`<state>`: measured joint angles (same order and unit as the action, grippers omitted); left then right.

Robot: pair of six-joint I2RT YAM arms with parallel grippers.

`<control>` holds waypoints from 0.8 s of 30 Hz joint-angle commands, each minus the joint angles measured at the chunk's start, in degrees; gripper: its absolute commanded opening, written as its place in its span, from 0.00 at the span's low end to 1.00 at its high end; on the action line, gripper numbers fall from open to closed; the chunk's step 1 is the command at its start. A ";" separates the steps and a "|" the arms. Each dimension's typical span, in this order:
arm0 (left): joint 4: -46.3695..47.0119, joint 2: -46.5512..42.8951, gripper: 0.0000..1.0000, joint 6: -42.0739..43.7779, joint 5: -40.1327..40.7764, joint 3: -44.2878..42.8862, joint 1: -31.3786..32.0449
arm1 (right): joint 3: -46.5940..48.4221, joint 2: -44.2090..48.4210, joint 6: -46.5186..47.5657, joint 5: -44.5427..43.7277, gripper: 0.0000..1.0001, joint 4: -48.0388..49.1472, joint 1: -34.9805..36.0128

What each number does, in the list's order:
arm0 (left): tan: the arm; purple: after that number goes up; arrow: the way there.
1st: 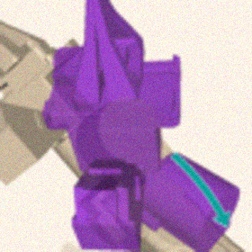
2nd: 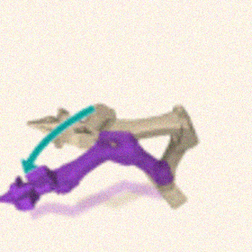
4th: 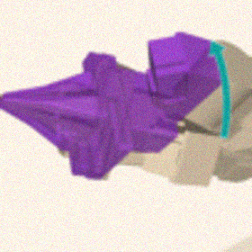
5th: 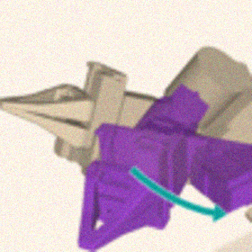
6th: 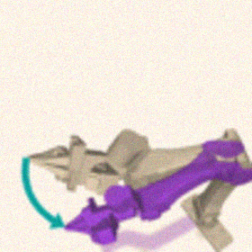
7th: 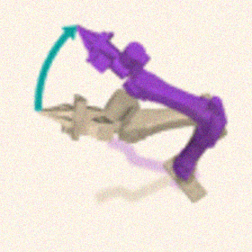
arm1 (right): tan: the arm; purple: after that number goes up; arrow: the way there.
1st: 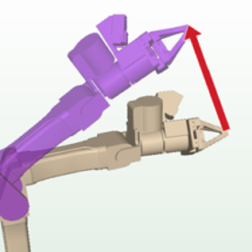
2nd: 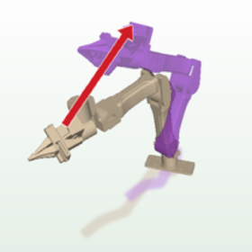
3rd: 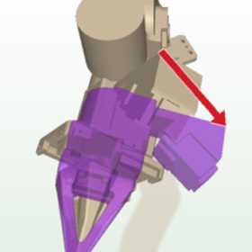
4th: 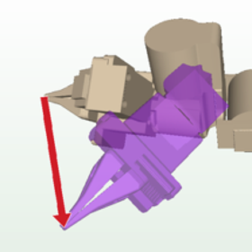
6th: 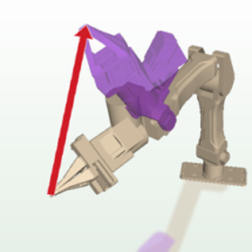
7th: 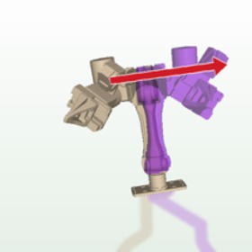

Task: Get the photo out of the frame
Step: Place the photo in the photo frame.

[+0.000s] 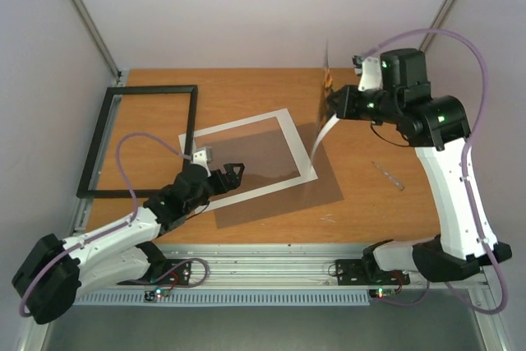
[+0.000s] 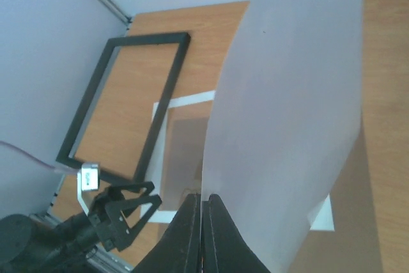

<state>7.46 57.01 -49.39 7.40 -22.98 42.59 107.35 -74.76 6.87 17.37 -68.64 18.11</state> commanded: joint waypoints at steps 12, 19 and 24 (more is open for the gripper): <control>-11.20 -15.21 0.99 -0.77 4.36 3.02 -4.15 | 26.86 -21.53 -4.39 -5.83 0.01 2.59 18.34; -23.28 -22.17 0.99 3.35 10.69 0.34 -4.20 | 2.09 -11.67 -8.71 -15.27 0.01 17.25 18.20; -26.09 -23.58 0.99 6.29 12.27 -0.90 -4.20 | -18.18 -3.70 -14.39 -22.45 0.01 23.35 16.48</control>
<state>-14.61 34.35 -46.74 16.34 -21.26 38.59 99.83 -84.99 -1.52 2.55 -53.30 35.88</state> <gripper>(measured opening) 0.995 0.016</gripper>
